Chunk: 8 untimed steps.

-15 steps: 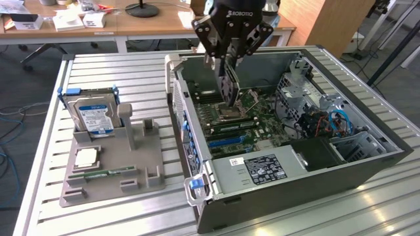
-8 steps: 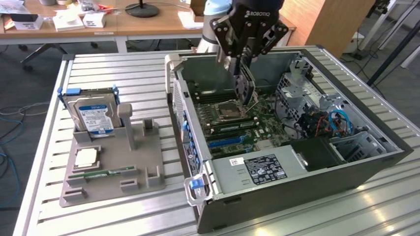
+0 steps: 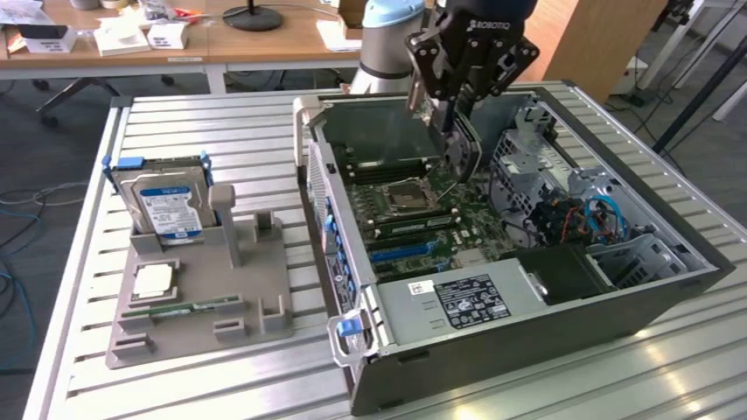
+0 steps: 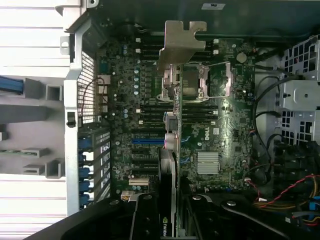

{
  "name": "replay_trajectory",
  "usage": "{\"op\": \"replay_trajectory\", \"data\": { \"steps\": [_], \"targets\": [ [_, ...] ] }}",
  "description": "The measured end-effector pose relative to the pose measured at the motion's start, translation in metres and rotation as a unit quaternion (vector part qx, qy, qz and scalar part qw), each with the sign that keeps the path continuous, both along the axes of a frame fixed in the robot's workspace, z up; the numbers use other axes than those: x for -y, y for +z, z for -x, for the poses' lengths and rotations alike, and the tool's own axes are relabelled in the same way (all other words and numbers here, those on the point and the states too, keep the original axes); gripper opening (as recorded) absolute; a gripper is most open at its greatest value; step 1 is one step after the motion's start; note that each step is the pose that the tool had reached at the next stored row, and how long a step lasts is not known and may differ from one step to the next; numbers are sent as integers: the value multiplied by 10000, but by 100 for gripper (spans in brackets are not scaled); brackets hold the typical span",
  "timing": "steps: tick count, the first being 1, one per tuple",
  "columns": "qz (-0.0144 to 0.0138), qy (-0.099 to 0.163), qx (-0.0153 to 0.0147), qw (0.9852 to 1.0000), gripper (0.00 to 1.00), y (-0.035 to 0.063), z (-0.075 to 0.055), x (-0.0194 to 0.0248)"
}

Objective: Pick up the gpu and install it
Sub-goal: 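Pick up the gpu and move the gpu toward the slot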

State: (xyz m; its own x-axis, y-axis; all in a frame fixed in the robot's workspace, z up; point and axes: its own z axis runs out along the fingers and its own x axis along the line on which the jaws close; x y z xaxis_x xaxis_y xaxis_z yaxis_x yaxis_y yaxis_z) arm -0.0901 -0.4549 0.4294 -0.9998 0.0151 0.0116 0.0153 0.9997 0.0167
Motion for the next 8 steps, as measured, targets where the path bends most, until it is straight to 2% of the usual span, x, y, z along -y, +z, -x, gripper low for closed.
{"op": "replay_trajectory", "data": {
  "steps": [8],
  "targets": [
    [0, -1, 0, 10000, 26, 0, -242, 0]
  ]
}}
